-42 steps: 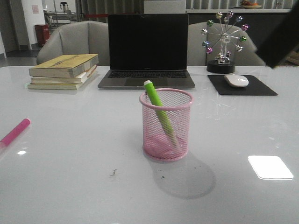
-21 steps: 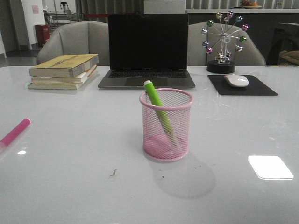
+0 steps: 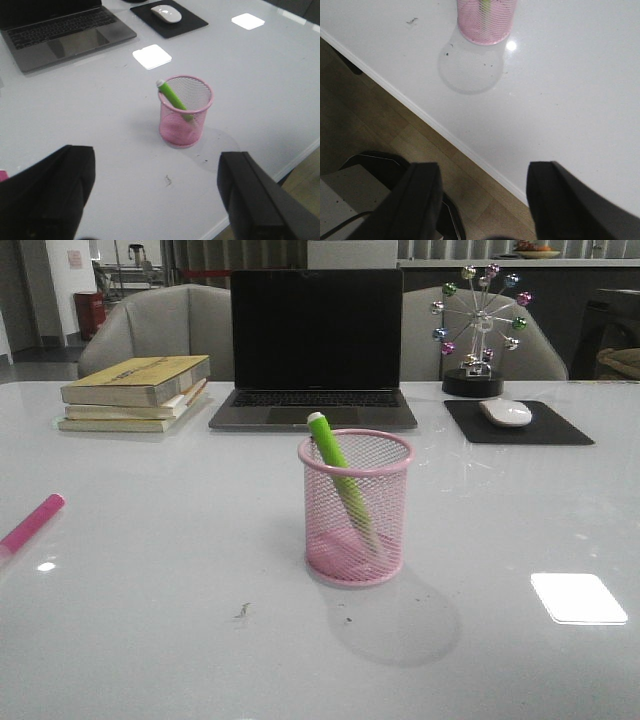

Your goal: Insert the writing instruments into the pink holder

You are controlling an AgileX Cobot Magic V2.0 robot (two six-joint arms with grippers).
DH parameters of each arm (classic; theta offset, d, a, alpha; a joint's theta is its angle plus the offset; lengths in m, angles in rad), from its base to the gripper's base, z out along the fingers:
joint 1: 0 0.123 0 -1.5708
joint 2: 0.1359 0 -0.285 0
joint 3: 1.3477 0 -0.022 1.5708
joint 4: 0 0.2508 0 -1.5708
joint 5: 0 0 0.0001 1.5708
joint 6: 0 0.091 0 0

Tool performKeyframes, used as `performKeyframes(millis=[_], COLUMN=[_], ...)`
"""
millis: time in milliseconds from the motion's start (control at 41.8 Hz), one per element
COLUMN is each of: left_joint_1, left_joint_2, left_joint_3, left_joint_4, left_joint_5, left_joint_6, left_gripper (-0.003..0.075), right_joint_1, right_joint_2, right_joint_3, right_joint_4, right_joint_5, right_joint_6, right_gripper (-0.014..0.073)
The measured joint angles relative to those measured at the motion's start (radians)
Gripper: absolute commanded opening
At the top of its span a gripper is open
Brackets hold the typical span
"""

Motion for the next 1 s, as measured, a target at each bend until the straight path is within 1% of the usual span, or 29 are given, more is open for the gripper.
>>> performKeyframes(millis=[120, 311, 455, 550, 670, 1005], left_joint_1=[0.086, 0.275, 0.392, 0.442, 0.473, 0.475], left_joint_2=[0.094, 0.326, 0.517, 0.626, 0.783, 1.098], left_joint_3=[-0.073, -0.207, -0.284, -0.335, -0.402, -0.56], left_joint_4=[0.042, 0.066, 0.072, 0.072, 0.075, 0.073], left_joint_5=[0.101, 0.248, 0.272, 0.272, 0.265, 0.227], left_joint_6=[-0.006, -0.006, -0.006, -0.006, -0.006, -0.006], left_gripper=[0.056, 0.056, 0.056, 0.056, 0.056, 0.056], right_joint_1=[0.0, 0.0, 0.0, 0.0, 0.0, 0.0], right_joint_2=[0.0, 0.0, 0.0, 0.0, 0.0, 0.0], right_joint_3=[0.0, 0.0, 0.0, 0.0, 0.0, 0.0], right_joint_4=[0.0, 0.0, 0.0, 0.0, 0.0, 0.0], right_joint_5=[0.0, -0.002, -0.004, -0.004, -0.004, -0.005], right_joint_6=[0.0, 0.0, 0.0, 0.0, 0.0, 0.0], right_gripper=[0.0488, 0.0488, 0.0488, 0.0488, 0.0488, 0.0488])
